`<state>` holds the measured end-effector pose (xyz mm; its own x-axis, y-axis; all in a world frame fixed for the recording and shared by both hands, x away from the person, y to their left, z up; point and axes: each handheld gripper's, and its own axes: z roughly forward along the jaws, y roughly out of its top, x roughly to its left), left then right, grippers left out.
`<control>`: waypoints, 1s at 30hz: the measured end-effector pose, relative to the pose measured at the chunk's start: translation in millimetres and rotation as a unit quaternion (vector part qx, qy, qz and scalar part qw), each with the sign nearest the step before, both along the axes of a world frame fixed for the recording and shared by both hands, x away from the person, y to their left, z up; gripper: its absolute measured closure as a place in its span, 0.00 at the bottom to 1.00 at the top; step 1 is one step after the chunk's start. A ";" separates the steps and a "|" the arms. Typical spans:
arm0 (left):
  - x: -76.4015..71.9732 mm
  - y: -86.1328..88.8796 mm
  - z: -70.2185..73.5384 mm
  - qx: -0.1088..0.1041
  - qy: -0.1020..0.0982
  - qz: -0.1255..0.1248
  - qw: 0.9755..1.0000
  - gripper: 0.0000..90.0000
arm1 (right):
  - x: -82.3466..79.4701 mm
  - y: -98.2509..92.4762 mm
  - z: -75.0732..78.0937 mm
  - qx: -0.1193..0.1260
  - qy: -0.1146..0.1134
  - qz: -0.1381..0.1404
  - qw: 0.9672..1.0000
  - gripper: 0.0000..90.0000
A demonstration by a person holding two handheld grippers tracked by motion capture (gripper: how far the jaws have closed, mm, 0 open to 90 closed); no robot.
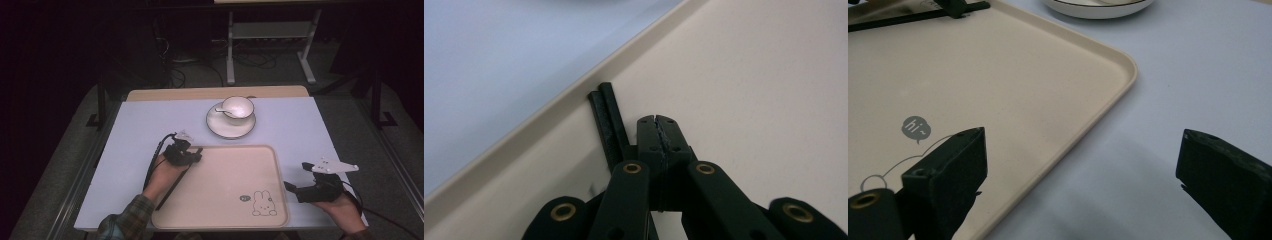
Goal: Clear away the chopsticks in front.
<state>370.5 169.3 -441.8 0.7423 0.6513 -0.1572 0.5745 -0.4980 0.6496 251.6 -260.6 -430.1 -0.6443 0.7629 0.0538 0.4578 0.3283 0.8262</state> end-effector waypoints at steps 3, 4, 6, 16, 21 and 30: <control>-2.3 8.0 0.0 -0.002 0.002 0.006 1.000 0.99 | 0.0 0.1 0.1 0.000 0.000 0.000 1.000 0.06; -3.7 12.7 0.0 -0.003 0.004 0.010 1.000 0.99 | 0.0 0.2 0.2 0.000 0.000 0.000 1.000 0.06; -5.7 20.7 0.1 -0.004 0.006 0.016 1.000 0.99 | 0.1 0.4 0.2 0.000 0.000 0.000 1.000 0.06; -15.6 51.9 0.7 -0.008 0.014 0.045 0.999 0.99 | 0.0 1.4 0.5 0.000 -0.001 0.000 1.000 0.06; -21.4 58.5 1.5 -0.002 0.011 0.048 0.999 0.99 | -0.2 1.7 0.8 0.000 -0.001 0.000 1.000 0.06; -25.2 57.2 6.6 -0.004 0.000 0.036 0.999 0.98 | -0.2 1.7 0.9 0.000 -0.002 0.001 1.000 0.06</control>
<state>345.3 226.6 -435.2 0.6943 0.7011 -0.1622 0.6077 -0.4505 0.6540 251.4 -259.0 -429.2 -0.6456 0.7619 0.0517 0.4547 0.3290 0.8276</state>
